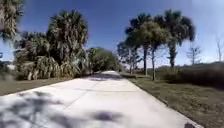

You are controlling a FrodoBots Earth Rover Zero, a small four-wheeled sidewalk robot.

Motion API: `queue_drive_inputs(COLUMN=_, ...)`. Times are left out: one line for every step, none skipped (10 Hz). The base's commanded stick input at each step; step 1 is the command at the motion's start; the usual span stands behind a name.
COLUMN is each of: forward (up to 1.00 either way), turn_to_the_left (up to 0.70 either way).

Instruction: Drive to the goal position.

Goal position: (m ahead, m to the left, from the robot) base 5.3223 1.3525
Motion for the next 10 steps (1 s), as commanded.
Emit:
queue_drive_inputs(forward=1.0, turn_to_the_left=0.0)
queue_drive_inputs(forward=1.0, turn_to_the_left=0.0)
queue_drive_inputs(forward=1.0, turn_to_the_left=0.0)
queue_drive_inputs(forward=1.0, turn_to_the_left=0.0)
queue_drive_inputs(forward=1.0, turn_to_the_left=0.0)
queue_drive_inputs(forward=1.0, turn_to_the_left=0.0)
queue_drive_inputs(forward=1.0, turn_to_the_left=0.0)
queue_drive_inputs(forward=1.0, turn_to_the_left=0.0)
queue_drive_inputs(forward=1.0, turn_to_the_left=0.0)
queue_drive_inputs(forward=1.0, turn_to_the_left=0.0)
